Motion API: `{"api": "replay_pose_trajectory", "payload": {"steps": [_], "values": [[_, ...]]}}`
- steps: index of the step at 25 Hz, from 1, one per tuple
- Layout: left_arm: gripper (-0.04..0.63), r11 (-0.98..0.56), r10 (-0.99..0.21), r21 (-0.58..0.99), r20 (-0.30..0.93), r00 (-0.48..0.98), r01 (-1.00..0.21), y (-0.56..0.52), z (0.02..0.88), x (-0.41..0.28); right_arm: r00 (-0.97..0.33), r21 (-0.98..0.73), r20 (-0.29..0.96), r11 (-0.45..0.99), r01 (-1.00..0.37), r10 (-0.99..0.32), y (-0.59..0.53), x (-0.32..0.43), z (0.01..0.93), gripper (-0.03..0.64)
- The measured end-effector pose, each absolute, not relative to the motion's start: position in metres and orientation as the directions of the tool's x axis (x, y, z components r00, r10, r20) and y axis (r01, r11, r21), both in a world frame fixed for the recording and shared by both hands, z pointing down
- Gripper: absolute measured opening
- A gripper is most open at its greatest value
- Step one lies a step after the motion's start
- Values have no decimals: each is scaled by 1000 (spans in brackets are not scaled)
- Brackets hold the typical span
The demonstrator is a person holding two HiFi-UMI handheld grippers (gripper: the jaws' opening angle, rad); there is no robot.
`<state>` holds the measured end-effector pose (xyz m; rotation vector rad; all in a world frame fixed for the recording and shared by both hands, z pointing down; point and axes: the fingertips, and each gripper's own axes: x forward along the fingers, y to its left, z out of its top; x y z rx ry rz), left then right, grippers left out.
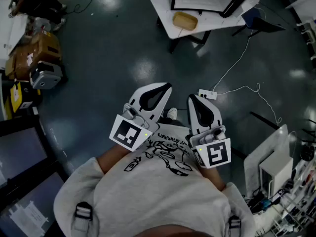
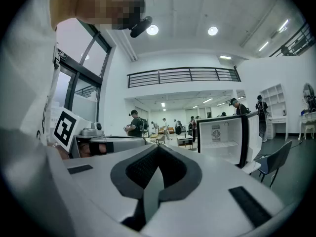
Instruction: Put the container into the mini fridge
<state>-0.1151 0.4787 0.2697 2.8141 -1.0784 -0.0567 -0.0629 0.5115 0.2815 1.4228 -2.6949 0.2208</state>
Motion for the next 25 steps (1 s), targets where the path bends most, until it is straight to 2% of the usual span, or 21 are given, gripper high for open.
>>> {"api": "replay_pose_trajectory", "payload": {"steps": [12, 25], "values": [[14, -774, -619, 161, 4, 785, -612, 480, 275, -133, -535, -111, 117, 524, -844, -837, 513, -85, 280, 28], [14, -771, -621, 174, 10, 784, -613, 464, 285, -149, -534, -94, 126, 526, -846, -836, 496, -99, 287, 29]]}}
